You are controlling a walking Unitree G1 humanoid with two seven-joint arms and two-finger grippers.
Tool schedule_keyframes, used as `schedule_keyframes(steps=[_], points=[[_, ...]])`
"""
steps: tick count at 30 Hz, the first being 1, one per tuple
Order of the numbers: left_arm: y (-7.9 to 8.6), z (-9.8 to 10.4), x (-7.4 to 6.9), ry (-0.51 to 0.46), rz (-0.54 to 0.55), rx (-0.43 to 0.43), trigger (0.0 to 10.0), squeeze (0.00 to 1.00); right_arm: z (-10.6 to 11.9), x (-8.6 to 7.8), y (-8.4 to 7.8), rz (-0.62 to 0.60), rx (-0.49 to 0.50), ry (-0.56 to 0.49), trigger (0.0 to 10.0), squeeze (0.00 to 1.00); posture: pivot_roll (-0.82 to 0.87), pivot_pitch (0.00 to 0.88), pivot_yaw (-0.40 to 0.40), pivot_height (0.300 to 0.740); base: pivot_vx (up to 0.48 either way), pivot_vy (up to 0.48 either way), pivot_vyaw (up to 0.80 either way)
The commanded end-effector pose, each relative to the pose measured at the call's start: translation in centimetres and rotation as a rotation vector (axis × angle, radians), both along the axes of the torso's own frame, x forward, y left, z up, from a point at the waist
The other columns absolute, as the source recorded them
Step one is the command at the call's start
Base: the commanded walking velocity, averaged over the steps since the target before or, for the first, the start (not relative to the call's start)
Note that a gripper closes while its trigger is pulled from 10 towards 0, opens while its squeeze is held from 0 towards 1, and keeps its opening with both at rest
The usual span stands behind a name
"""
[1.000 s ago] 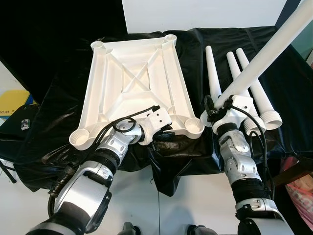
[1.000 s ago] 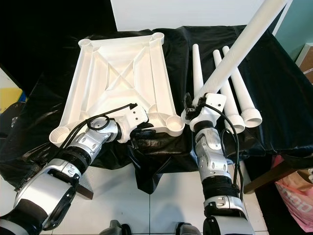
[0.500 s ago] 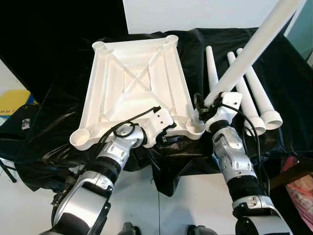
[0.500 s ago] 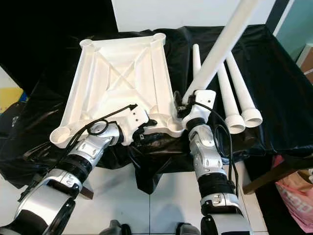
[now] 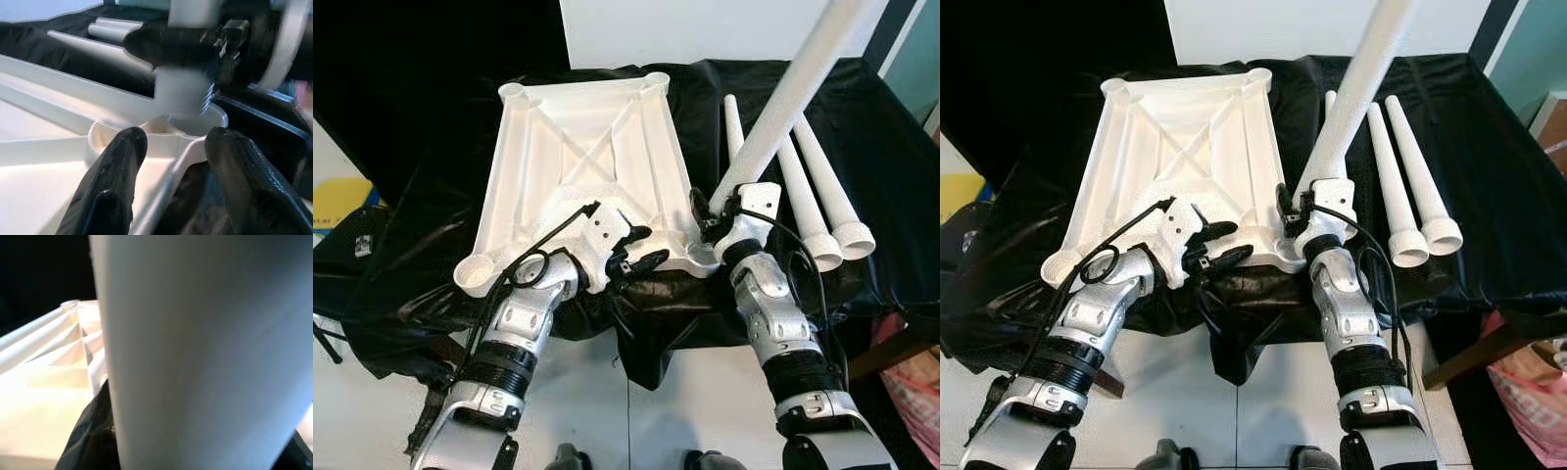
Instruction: Building children table
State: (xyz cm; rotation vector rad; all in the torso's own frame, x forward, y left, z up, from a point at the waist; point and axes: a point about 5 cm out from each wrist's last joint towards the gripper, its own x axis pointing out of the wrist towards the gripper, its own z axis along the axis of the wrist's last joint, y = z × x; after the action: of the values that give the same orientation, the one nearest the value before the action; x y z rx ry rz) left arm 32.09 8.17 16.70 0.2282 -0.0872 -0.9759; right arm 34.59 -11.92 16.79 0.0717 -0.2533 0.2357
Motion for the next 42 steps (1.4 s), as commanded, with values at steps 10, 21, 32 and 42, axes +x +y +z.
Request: schedule_keyframes(steps=[10, 21, 32, 42], points=[[1.1, 1.0, -1.4, -0.018, 0.195, -0.108, 10.0, 0.0, -1.4, 0.0, 0.6, 0.055, -0.044, 0.057, 10.0, 0.0, 0.03, 0.087, -0.05, 0.74, 0.0, 0.0, 0.0], [0.9, 0.8, -3.0, 0.017, 0.24, -0.107, 10.0, 0.0, -2.1, -0.6, 0.4, 0.072, -0.068, 0.072, 10.0, 0.0, 0.04, 0.1, -0.062, 0.74, 0.0, 0.0, 0.0], [-0.3, 0.2, -4.1, 0.035, 0.209, -0.091, 10.0, 0.0, -3.4, -1.0, -0.8, 0.033, -0.085, 0.116, 10.0, 0.0, 0.03, 0.103, -0.048, 0.74, 0.0, 0.0, 0.0], [-0.9, -0.2, -4.3, 0.039, 0.196, -0.079, 10.0, 0.0, -4.4, -1.1, -1.5, -0.004, -0.047, 0.152, 10.0, 0.0, 0.01, 0.094, -0.032, 0.74, 0.0, 0.0, 0.0]])
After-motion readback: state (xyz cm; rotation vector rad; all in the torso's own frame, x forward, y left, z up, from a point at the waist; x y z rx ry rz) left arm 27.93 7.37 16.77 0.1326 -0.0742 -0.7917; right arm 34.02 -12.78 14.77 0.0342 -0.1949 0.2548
